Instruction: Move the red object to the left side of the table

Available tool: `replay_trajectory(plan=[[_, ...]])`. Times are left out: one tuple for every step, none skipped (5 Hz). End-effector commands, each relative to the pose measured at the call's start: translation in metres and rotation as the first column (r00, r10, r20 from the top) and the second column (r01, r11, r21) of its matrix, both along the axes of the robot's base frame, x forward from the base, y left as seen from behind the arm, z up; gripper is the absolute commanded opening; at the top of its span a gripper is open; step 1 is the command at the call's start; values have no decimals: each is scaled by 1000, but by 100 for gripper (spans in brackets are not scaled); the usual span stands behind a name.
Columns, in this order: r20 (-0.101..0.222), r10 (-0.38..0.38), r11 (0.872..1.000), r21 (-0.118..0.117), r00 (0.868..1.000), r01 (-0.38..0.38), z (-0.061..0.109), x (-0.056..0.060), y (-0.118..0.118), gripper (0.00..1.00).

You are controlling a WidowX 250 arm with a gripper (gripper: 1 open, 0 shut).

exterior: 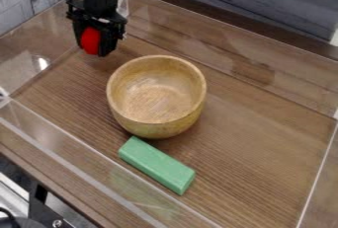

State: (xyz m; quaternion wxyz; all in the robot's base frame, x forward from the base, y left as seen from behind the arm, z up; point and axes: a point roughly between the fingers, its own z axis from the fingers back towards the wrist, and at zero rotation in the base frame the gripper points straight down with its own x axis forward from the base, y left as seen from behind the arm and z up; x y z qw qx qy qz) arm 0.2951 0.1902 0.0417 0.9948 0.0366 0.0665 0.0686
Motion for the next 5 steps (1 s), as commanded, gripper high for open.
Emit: replay_trajectory(plan=[[42, 2, 1000, 4, 999, -2, 19, 6, 14, 100], [62, -11, 1000, -23, 998, 12, 21, 13, 12, 100], [89, -23, 999, -46, 996, 27, 26, 21, 9, 100], [115, -18, 998, -59, 993, 25, 36, 25, -2, 100], [141, -19, 997, -72, 990, 29, 45, 30, -12, 100]])
